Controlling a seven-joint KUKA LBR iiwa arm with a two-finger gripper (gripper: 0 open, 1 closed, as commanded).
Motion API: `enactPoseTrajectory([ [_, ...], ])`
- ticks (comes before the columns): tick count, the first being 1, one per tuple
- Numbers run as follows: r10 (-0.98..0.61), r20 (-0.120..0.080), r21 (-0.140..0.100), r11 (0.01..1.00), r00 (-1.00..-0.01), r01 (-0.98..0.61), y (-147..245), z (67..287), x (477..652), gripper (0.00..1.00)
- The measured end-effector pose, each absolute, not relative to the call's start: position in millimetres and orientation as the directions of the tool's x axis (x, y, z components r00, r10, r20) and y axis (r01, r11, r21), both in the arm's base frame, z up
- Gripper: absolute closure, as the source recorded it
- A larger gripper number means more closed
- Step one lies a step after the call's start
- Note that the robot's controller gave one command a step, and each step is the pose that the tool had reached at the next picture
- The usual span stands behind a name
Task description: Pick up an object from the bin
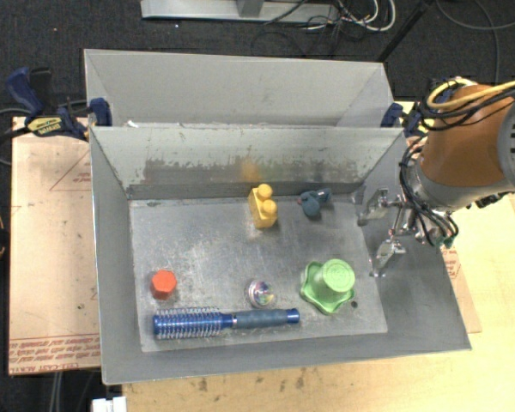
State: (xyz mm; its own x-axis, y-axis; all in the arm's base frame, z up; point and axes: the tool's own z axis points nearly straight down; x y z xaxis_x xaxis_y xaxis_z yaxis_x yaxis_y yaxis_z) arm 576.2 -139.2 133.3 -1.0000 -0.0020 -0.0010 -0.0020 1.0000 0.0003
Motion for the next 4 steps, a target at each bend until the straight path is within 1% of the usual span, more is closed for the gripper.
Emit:
enactPoseTrajectory([
  [1,-0.219,-0.010,-0.005,0.976,-0.976,-0.218,-99,75,536.2,0.00],
  [2,-0.189,-0.004,0.001,0.982,-0.982,-0.189,-59,82,514.2,0.00],
  [3,-0.730,-0.007,-0.006,0.684,-0.684,-0.730,-6,82,497.7,0.00],
  [4,-0.730,-0.009,-0.007,0.684,-0.684,-0.730,-6,82,498.1,1.00],
])
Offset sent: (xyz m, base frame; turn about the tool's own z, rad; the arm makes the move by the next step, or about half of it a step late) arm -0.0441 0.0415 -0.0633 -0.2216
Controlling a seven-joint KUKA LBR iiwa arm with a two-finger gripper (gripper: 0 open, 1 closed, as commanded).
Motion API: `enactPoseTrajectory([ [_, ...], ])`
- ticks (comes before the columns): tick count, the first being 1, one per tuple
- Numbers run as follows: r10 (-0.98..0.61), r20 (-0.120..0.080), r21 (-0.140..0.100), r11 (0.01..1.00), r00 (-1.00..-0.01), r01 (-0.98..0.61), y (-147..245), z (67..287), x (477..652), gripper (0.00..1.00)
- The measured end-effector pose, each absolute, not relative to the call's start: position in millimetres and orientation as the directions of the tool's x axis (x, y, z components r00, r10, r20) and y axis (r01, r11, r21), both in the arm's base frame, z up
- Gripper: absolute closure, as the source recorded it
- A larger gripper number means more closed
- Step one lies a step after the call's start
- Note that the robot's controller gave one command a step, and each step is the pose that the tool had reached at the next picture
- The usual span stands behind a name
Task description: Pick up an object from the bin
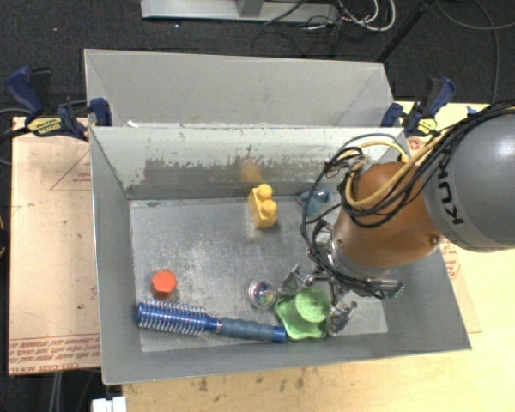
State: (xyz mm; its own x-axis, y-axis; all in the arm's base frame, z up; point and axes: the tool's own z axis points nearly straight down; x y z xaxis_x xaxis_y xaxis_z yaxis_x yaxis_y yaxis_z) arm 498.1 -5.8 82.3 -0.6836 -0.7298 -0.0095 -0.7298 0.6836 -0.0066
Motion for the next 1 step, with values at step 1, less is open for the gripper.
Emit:
enactPoseTrajectory([
  [1,-0.723,-0.010,-0.006,0.690,-0.690,-0.723,27.1,181.8,514.0,1.00],
])
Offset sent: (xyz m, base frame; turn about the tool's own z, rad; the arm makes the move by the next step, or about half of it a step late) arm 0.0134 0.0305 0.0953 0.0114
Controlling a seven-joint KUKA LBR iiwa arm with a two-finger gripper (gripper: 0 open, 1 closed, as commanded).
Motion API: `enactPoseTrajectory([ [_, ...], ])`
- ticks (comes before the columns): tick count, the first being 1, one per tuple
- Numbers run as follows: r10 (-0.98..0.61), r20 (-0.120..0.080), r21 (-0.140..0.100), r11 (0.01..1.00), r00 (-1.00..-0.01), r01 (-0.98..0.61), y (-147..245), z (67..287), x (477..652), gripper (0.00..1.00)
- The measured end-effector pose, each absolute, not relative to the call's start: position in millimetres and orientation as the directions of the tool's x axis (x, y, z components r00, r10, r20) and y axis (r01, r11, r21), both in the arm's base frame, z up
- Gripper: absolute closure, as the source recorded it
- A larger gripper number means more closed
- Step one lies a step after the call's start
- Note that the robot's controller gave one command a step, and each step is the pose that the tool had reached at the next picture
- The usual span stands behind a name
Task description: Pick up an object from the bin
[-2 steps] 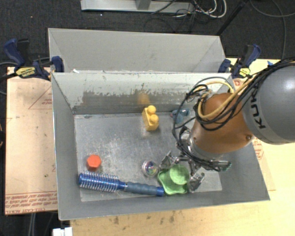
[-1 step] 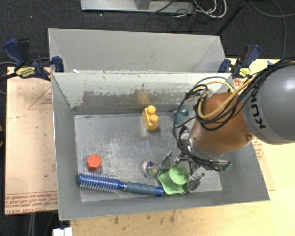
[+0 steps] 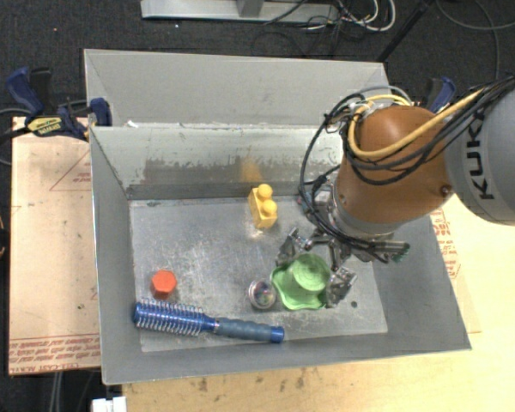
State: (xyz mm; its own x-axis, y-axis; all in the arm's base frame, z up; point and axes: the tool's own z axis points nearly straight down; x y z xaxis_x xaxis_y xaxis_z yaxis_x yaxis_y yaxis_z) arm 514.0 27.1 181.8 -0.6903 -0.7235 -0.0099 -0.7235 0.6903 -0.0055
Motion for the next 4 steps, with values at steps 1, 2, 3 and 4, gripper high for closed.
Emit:
enactPoseTrajectory([
  [1,-0.967,-0.002,-0.001,0.257,-0.257,-0.967,-2,189,496.4,1.00],
  [2,-0.966,-0.004,-0.010,0.259,-0.259,-0.966,-7,265,498.2,1.00],
  [3,-0.972,-0.001,0.006,0.234,-0.234,-0.972,-14,212,493.3,1.00],
  [4,-0.997,-0.003,-0.002,-0.074,0.074,-0.997,-18,214,526.4,1.00],
])
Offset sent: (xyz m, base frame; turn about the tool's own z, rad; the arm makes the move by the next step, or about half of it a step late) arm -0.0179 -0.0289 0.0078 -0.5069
